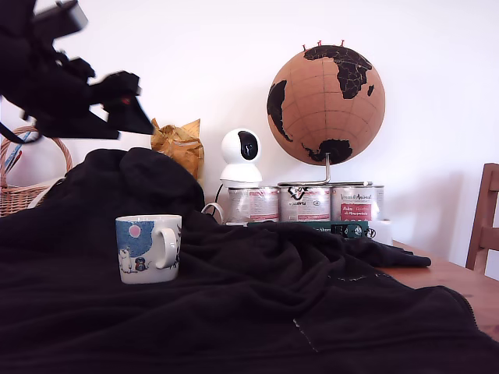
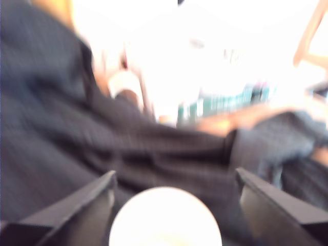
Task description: Pick the blue coffee capsule and place it inside the blue coffee cup
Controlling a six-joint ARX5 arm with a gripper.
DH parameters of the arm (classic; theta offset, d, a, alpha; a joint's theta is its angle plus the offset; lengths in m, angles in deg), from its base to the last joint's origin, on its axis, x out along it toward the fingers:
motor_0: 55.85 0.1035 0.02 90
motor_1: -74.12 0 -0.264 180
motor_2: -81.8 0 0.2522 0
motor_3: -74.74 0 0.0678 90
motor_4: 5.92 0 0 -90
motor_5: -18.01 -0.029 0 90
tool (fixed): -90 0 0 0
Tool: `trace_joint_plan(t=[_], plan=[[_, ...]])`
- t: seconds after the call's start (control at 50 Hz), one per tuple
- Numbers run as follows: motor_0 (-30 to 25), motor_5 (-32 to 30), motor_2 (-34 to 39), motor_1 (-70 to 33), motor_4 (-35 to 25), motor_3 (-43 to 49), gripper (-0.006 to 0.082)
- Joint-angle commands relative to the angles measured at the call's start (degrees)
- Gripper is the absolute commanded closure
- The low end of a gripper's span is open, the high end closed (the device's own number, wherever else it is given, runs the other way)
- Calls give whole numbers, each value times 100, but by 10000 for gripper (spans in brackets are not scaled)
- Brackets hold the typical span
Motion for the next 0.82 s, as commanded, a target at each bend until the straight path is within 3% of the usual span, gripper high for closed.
trace_joint_plan(t=[0.0,0.24,0.5,0.8], plan=[[140,-83,-4,129,232,317,791],[706,-177,-2,970,367,1351,791],[1360,-179,-2,1886,-269,2328,791],[1602,-190,-2,2793,-337,3154,791]])
